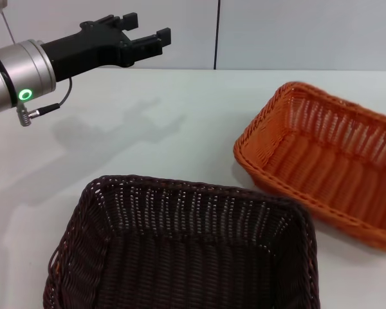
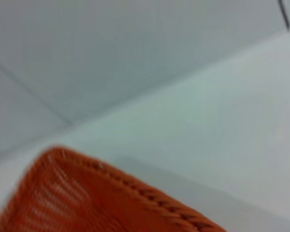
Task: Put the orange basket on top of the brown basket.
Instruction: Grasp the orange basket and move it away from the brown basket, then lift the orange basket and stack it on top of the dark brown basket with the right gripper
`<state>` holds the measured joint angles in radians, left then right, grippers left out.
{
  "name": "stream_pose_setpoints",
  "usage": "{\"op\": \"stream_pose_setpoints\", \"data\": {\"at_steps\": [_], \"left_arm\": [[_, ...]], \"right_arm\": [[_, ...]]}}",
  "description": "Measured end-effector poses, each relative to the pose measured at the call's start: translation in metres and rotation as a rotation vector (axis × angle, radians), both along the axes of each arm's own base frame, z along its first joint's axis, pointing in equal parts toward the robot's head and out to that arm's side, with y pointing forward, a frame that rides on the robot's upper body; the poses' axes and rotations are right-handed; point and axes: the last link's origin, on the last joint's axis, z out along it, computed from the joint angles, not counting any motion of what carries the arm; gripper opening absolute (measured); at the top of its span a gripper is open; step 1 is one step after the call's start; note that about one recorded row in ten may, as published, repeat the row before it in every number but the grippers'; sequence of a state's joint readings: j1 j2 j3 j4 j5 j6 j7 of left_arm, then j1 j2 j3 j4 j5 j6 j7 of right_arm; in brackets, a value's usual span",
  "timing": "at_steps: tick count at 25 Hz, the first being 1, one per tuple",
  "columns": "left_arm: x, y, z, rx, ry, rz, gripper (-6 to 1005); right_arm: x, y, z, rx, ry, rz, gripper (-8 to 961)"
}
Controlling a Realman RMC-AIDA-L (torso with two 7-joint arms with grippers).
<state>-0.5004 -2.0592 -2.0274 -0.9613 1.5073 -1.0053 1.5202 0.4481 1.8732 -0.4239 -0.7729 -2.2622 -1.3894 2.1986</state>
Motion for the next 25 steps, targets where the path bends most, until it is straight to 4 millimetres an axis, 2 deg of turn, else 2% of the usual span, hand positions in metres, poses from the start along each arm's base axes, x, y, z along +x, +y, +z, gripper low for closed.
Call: {"op": "stream_pose_setpoints", "data": {"at_steps": [7,9,13,18,22,25], "left_arm": [[-0.002,-0.001,0.003,0.019,-0.016,0.000,832],[-0.003,-0.001,0.003,0.019,-0.019,0.003,832],[-0.005,0.000,0.002,0.018,-0.023,0.011,832],[-0.008,0.001,0.004,0.037,-0.029,0.019,832],[-0.012,0.001,0.004,0.041,-0.051,0.033,832],[-0.015,0.001,0.007,0.059,-0.055,0.032,832]], "right_arm": [[-0.002,-0.010,0.019,0.278,0.142,0.099,204],[-0.010,-0.010,0.022,0.378,0.199,0.163,205],[-0.025,-0.006,0.017,0.412,0.261,0.246,207],[-0.064,0.005,0.007,0.370,0.383,0.426,210],[-0.098,0.010,-0.007,0.247,0.456,0.564,213],[-0.115,0.010,-0.023,0.138,0.477,0.622,214]]}}
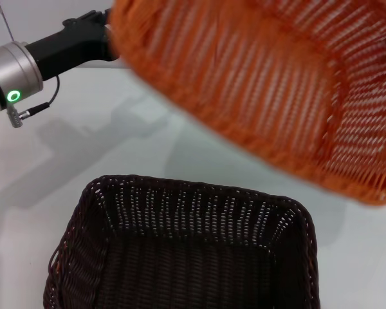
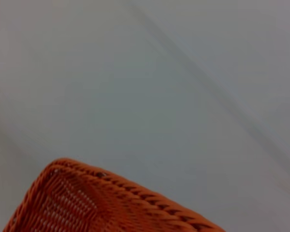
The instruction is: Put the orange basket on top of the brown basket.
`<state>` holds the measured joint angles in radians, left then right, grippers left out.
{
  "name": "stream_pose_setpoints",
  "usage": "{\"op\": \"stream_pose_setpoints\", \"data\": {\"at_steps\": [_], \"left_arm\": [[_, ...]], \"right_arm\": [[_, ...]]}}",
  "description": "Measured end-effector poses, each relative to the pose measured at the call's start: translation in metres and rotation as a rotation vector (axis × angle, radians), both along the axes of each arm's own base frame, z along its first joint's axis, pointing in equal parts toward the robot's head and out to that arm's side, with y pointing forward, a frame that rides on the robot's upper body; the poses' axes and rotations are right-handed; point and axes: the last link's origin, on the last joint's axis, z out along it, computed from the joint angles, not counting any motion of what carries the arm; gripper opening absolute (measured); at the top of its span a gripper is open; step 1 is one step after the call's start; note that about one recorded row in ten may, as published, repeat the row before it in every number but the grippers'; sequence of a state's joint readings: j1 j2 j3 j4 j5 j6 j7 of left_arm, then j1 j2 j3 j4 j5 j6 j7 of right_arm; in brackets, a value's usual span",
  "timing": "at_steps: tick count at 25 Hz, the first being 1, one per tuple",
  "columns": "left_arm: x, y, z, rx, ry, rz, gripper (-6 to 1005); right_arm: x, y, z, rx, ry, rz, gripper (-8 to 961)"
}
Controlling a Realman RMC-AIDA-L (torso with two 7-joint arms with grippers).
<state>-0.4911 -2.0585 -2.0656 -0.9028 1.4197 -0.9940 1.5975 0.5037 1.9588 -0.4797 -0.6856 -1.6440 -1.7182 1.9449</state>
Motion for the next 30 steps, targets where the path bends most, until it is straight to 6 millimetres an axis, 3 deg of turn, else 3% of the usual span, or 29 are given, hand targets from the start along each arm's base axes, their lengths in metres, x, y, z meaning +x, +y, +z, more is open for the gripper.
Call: {"op": "stream_pose_setpoints", "data": {"at_steps": [6,16,24,28,30], "left_arm": [[-0.008,0.001,0.011,0.037,-0.021,0.025,832],[-0.006,0.005,0.005,0.025,-0.021,0.021,832],[-0.006,0.004,0.000,0.010,-0.015,0.020,832],[-0.007,0.003,-0.001,0.004,-0.017,0.020,832],[-0.007,0.001,-0.001,-0.001,-0.020,0.017,832]], "right_arm": [[-0.011,-0.010,-0.033,-0.167,-0.047,0.062,218],[-0.005,-0.021,-0.071,-0.386,-0.151,0.011,223],[0.005,-0.026,-0.068,-0.388,-0.163,-0.016,362],[0.023,-0.028,-0.048,-0.281,-0.136,-0.065,441],[0.036,-0.029,-0.031,-0.157,-0.109,-0.102,644]]}}
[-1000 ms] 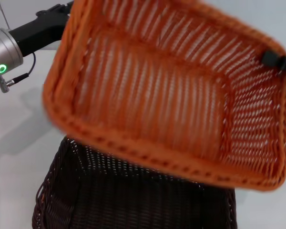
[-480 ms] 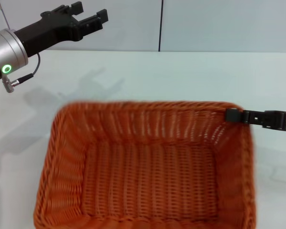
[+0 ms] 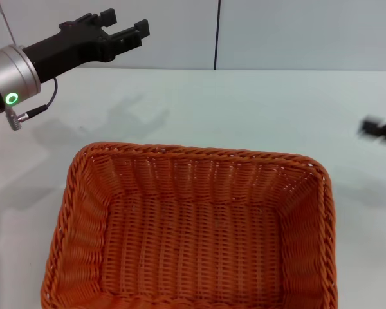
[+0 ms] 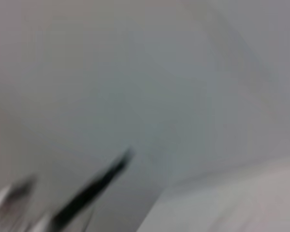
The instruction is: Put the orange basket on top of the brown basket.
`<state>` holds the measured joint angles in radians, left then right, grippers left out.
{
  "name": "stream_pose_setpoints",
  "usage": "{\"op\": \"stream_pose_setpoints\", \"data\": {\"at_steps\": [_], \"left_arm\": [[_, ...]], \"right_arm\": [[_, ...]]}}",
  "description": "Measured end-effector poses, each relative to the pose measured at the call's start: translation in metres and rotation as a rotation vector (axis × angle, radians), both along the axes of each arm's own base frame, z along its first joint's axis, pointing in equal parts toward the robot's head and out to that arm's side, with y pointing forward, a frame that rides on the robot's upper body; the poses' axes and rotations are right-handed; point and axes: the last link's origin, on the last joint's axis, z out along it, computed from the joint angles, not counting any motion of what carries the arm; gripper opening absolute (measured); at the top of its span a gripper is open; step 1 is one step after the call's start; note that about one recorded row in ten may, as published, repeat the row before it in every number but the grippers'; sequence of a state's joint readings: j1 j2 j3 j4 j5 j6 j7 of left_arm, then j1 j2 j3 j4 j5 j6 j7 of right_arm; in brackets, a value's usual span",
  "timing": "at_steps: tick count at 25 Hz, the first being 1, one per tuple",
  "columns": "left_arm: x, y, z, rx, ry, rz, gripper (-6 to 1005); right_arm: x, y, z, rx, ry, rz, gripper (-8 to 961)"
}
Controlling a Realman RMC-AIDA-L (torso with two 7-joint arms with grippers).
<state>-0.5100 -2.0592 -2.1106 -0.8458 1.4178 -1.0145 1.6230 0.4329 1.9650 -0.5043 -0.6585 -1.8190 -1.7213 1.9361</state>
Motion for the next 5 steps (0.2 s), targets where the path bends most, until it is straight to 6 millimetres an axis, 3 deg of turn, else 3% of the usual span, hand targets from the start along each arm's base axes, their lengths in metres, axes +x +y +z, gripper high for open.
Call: {"op": "stream_pose_setpoints", "data": {"at_steps": [3,5], "left_arm": [[-0.002,-0.001,0.001,0.005,-0.003,0.006,832],[-0.004,-0.001,0.002,0.009,-0.009,0.011,832]], "right_arm": [[0.035,-0.008,0.036,0.341,0.018,-0.093,644],[0.044,-0.011,0.042,0.430,0.021,-0.115,644]]}}
